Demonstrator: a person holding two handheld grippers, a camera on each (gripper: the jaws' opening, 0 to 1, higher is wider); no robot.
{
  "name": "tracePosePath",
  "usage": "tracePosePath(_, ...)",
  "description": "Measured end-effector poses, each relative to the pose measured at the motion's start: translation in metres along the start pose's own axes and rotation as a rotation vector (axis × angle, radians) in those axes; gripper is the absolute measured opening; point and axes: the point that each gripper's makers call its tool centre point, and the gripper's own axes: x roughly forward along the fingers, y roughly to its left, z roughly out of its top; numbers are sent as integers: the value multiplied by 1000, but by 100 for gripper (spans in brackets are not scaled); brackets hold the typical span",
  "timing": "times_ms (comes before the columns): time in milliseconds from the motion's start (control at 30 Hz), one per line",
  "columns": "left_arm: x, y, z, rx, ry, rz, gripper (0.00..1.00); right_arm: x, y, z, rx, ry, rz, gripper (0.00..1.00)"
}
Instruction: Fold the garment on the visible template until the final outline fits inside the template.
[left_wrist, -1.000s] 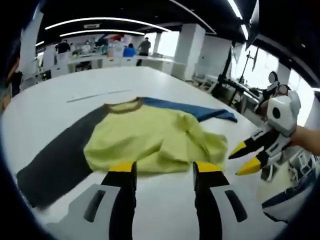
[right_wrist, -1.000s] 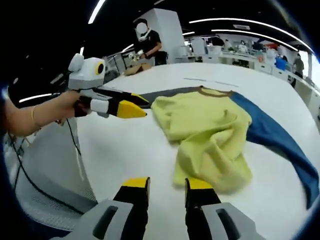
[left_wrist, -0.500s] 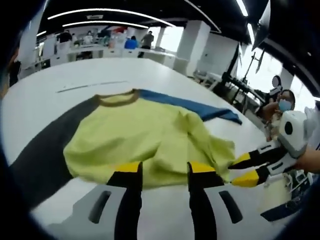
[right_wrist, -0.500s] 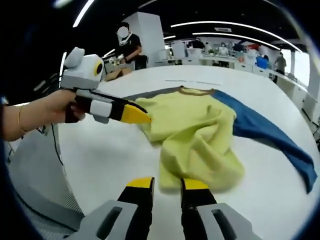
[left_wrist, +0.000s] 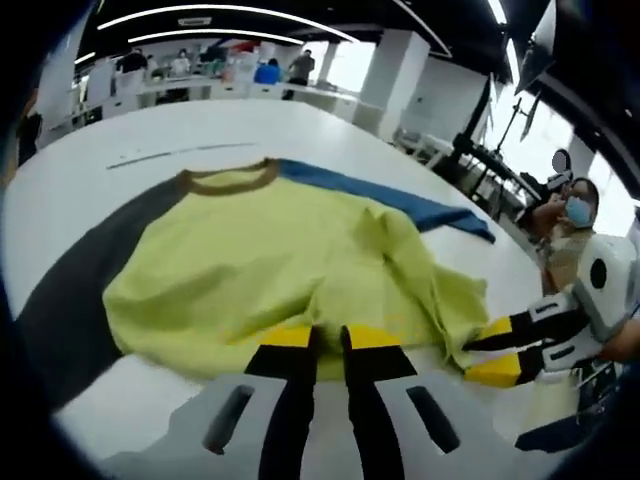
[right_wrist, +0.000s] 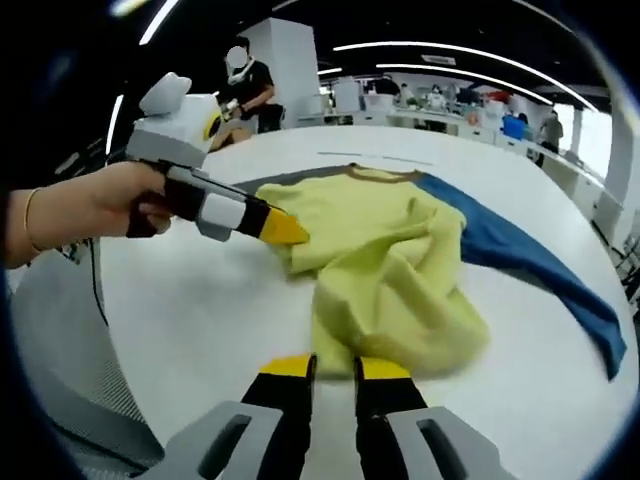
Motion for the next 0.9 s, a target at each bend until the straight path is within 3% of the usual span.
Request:
tracePosePath(367,-14,-3,15,7,-51,-4,2,-2,-4,0,25,-2,-13,1)
tracePosePath(800,-51,-10,39,24,-118,-35,1,-31,-11,10,73,-41,17,0)
tracePosePath(900,-62,-8,42,32,-127,-27,1,-41,-12,17,118,-70,33,0)
